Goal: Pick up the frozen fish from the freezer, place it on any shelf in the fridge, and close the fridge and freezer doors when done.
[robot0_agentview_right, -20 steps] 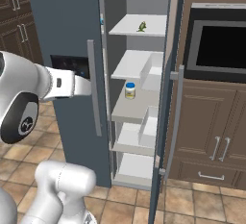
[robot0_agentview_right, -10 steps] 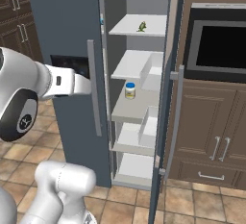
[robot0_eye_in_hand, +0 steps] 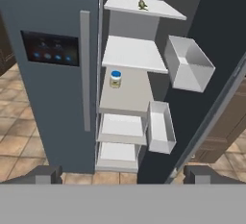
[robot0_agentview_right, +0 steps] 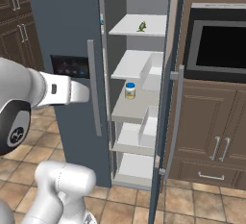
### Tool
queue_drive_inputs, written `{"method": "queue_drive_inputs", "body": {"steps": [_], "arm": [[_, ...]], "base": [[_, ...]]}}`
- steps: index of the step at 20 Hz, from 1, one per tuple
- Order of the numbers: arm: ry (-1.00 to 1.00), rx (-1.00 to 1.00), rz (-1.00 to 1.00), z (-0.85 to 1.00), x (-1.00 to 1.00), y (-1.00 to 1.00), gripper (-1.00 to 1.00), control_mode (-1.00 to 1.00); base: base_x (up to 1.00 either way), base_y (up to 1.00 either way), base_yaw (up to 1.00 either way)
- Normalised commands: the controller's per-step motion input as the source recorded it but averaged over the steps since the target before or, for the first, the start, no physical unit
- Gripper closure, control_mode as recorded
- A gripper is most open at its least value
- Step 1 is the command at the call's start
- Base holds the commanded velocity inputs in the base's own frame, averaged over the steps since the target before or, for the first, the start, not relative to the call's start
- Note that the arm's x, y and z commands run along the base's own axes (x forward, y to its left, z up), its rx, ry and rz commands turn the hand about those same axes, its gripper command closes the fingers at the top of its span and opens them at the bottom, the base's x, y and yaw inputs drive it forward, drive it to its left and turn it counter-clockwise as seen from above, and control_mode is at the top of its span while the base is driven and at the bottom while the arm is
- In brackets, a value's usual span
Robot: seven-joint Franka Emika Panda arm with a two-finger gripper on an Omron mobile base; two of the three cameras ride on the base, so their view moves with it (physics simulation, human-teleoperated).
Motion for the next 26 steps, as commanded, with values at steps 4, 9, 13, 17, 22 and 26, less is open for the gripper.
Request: {"method": "queue_drive_inputs", "body": {"steps": [4, 9, 13, 17, 22, 26], "arm": [[0.0, 0.0, 0.0, 0.0, -0.56, -0.17, -1.0, -1.0], [0.0, 0.0, 0.0, 0.0, -0.45, -0.33, -1.0, -1.0], [0.0, 0.01, 0.0, 0.0, -0.06, -0.27, -1.0, -1.0], [0.0, 0.04, 0.0, 0.0, -0.02, -0.35, -1.0, -1.0], [0.0, 0.01, 0.0, 0.0, -0.27, -0.65, -1.0, -1.0], [0.0, 0.0, 0.0, 0.0, -0.19, -0.54, -1.0, -1.0]], "base": [[0.0, 0.0, 0.0], [0.0, 0.0, 0.0], [0.0, 0.0, 0.0], [0.0, 0.0, 0.0], [0.0, 0.0, 0.0], [0.0, 0.0, 0.0]]}}
